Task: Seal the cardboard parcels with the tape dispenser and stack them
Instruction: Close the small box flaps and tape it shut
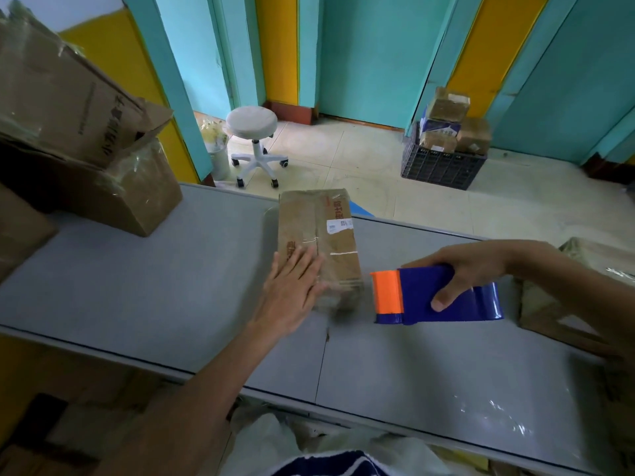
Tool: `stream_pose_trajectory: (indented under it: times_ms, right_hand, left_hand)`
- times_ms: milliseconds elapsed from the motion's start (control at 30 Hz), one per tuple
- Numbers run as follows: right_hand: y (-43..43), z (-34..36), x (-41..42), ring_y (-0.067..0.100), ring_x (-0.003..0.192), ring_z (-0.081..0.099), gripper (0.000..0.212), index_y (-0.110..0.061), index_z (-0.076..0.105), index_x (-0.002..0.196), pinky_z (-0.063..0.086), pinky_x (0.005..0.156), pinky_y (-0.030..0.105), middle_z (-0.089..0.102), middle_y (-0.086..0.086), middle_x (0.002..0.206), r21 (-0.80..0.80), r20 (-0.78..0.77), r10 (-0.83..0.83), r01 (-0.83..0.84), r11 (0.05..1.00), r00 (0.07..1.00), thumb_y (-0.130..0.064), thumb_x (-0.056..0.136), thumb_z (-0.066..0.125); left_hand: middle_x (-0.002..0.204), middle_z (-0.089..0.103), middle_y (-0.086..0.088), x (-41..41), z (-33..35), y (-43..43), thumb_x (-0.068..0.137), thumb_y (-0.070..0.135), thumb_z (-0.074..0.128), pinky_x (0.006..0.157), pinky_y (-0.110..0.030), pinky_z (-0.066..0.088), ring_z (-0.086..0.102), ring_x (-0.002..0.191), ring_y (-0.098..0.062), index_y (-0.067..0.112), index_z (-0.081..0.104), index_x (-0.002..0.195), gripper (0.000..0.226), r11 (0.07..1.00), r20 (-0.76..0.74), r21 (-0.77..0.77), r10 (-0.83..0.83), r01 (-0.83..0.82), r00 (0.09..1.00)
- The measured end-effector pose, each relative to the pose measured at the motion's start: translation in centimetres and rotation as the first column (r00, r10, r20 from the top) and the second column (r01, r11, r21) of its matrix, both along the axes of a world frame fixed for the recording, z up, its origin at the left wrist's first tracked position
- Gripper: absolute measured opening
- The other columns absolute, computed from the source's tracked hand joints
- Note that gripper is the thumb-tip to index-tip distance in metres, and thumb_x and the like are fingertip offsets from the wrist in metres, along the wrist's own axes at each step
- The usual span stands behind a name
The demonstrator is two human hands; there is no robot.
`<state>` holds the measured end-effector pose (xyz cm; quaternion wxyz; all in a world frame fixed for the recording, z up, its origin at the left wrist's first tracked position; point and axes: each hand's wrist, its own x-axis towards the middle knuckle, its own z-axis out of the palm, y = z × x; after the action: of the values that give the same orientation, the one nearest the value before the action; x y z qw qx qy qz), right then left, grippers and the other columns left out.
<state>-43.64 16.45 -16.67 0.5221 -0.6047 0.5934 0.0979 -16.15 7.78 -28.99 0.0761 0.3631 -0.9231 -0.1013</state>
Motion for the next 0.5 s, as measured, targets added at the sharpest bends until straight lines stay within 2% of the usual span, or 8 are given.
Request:
stream_pose_trajectory:
  times_ms: [67,167,233,333,500]
  right_hand:
    - [0.7,0.3,-0.7,0.007,0.097,0.064,0.055,-0.044,0.049,0.118,0.054,0.088,0.034,0.067,-0.016,0.107,-0.009,-0.008,-0.017,0.017,1.0,1.0,-0.042,0.069,0.072]
    - [1.9,1.0,-2.6,0.008,0.097,0.065,0.06,-0.044,0.048,0.117,0.054,0.084,0.026,0.066,-0.013,0.108,0.0,-0.072,-0.035,0.035,0.999,0.997,-0.048,0.065,0.077]
    - [2.7,1.8,-3.7,0.008,0.096,0.064,0.058,-0.045,0.044,0.117,0.053,0.08,0.02,0.065,-0.014,0.109,0.032,-0.139,-0.067,0.072,0.997,0.988,-0.039,0.07,0.078]
    - [2.8,1.4,-4.2,0.008,0.096,0.062,0.054,-0.046,0.04,0.119,0.051,0.082,0.022,0.063,-0.016,0.107,-0.001,-0.199,-0.119,0.121,0.993,0.973,-0.03,0.078,0.072]
    - [2.5,-3.7,-3.1,0.01,0.098,0.062,0.055,-0.049,0.047,0.122,0.048,0.091,0.031,0.064,-0.019,0.105,-0.028,-0.209,-0.182,0.18,0.983,0.961,-0.039,0.076,0.076]
  left_hand:
    - [0.156,0.008,0.005,0.0,0.1,0.0,0.077,0.066,-0.023,0.113,-0.04,-0.011,-0.003,0.143,-0.011,0.021,0.014,0.148,0.092,1.0,0.005,0.018,0.0,0.0,1.0]
    - [0.156,0.004,0.008,0.1,0.2,0.1,0.075,0.067,-0.026,0.113,-0.038,-0.013,-0.01,0.139,-0.006,0.024,0.011,0.148,0.092,1.0,0.034,0.004,-0.007,0.007,0.999]
    - [0.156,0.008,0.007,0.1,0.2,-0.2,0.074,0.067,-0.028,0.113,-0.038,-0.013,-0.006,0.141,-0.007,0.024,0.014,0.148,0.095,1.0,0.032,-0.002,0.004,-0.004,0.999]
    - [0.156,0.01,0.007,-0.1,0.3,-0.4,0.072,0.068,-0.03,0.114,-0.038,-0.012,-0.005,0.14,-0.005,0.023,0.016,0.148,0.1,1.0,0.028,0.004,0.003,-0.004,1.0]
    - [0.155,0.018,0.005,-0.2,0.1,-0.4,0.075,0.069,-0.024,0.113,-0.039,-0.009,0.007,0.143,-0.012,0.021,0.024,0.147,0.098,1.0,-0.007,-0.001,-0.001,0.001,1.0]
